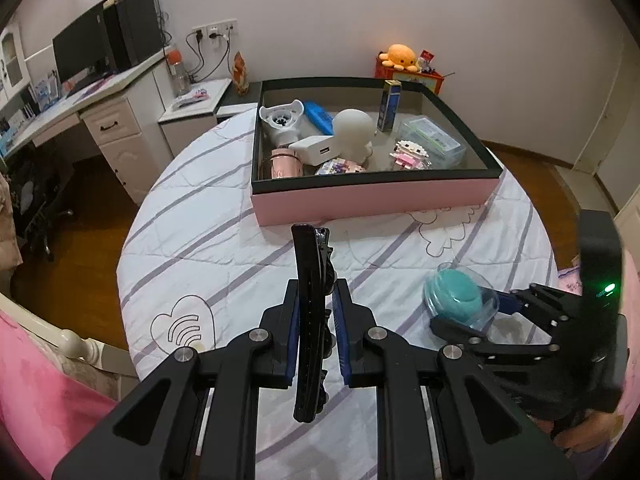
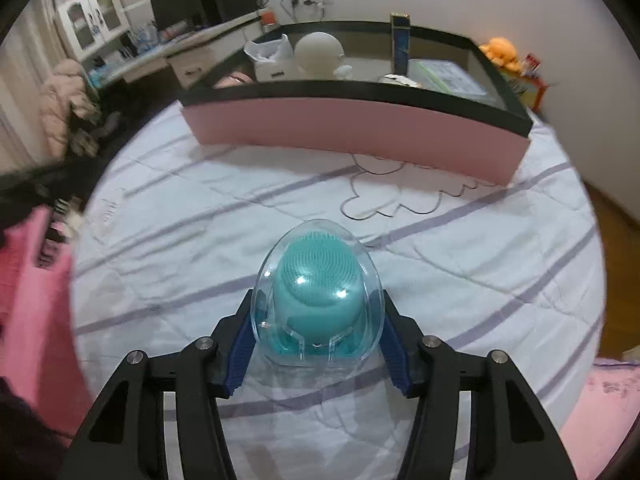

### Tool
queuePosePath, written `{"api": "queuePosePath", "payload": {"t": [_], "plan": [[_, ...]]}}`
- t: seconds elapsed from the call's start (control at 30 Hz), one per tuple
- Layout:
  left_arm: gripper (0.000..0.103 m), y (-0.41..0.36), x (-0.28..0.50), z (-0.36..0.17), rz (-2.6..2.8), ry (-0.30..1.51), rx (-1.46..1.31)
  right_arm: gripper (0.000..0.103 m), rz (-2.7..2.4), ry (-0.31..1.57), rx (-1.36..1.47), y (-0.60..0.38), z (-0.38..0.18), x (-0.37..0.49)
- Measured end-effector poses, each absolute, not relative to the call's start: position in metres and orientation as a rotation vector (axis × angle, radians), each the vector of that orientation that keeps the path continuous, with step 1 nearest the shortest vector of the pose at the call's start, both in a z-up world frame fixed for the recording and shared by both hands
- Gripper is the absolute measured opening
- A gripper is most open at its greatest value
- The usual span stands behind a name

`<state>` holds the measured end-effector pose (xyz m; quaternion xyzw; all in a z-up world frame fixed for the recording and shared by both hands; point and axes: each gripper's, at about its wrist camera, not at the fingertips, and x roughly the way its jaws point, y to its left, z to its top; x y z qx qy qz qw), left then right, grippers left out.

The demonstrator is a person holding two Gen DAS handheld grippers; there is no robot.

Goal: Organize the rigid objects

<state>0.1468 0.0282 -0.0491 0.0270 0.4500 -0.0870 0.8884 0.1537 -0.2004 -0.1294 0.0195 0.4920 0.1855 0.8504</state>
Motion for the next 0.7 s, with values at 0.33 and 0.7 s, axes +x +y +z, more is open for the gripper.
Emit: {"api": "queuePosePath", "payload": {"t": [0.33, 0.7], "plan": [[0.016, 0.017, 0.136, -0.035, -0.209, 0.893, 0.075, 0.057, 0.322, 0.889, 0.095, -0.237, -0.075, 0.134], [0.016, 0.008, 0.11, -0.004, -0.237, 0.794, 0.104, 0.057, 0.295, 0.672, 0.124, -0.25, -0.004, 0.097]]}}
